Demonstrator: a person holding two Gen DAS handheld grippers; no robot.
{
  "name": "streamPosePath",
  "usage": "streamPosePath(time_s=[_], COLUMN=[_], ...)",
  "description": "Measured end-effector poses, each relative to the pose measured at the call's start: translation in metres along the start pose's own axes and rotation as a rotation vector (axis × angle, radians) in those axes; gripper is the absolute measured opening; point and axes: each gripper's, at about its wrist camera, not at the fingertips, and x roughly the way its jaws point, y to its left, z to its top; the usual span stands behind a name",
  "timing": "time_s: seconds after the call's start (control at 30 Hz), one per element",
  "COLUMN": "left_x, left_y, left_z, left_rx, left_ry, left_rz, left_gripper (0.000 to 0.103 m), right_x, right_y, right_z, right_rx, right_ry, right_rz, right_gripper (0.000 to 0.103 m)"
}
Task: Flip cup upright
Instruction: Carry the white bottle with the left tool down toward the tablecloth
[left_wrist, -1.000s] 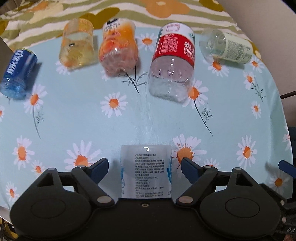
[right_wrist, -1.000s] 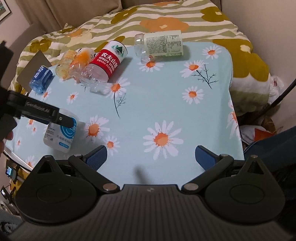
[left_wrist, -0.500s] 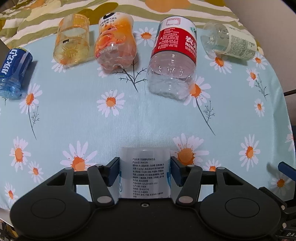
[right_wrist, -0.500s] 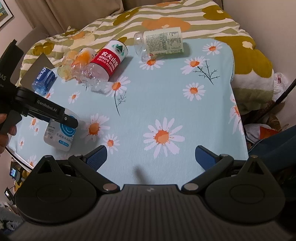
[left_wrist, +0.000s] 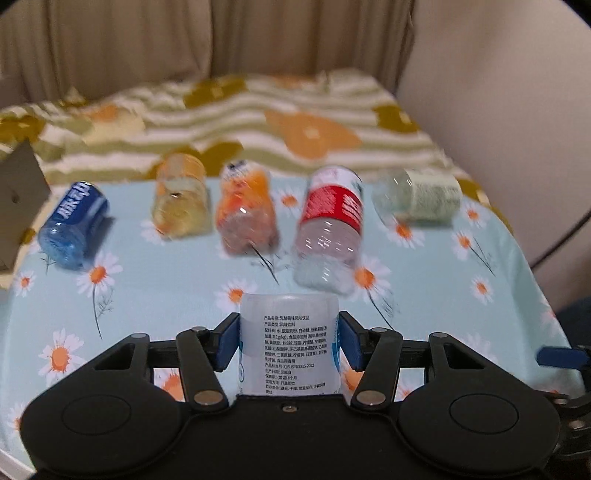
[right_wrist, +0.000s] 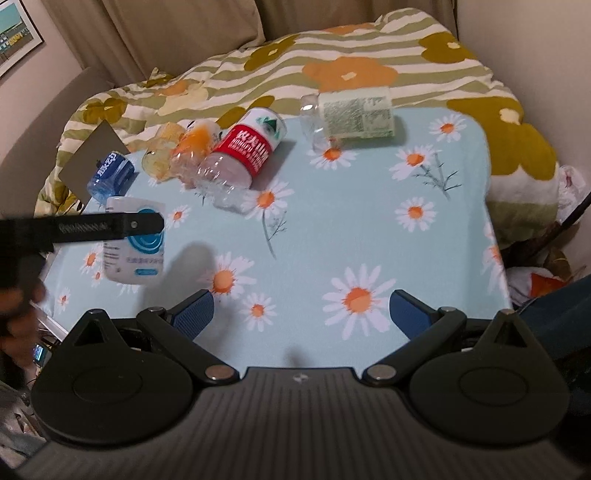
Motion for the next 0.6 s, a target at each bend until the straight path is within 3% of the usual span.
streamPosePath(time_s=[0.13,0.23,0.37,0.6], left_x=[0.006,0.011,0.016,0.015], left_y=[0.005,0.001,-0.002,0.002], left_z=[-0.024,-0.034,-0.044,-0.067], left_rx=[-0.033,-0.012,0.012,0.007], left_ry=[-0.179,-0.268,-0.333,-0.361], left_rz=[-0.012,-0.005,0.015,0.020], left_gripper=[0.060,0.061,0.061,0.063], right_x=[0.006,0.007,0.009,0.014], right_y=[0.010,0.017,0.021,0.029], right_z=[-0.006,-0.013,-0.022,-0.033], right_rx=[-0.041,-0.084,-0.130,-0.162], right_ry=[-0.001,-0.011,-0.027,-0.031], right_rz=[-0.027,-0.054,-0.080,-0.097], right_gripper=[0.103,0.103,0.103,0.103])
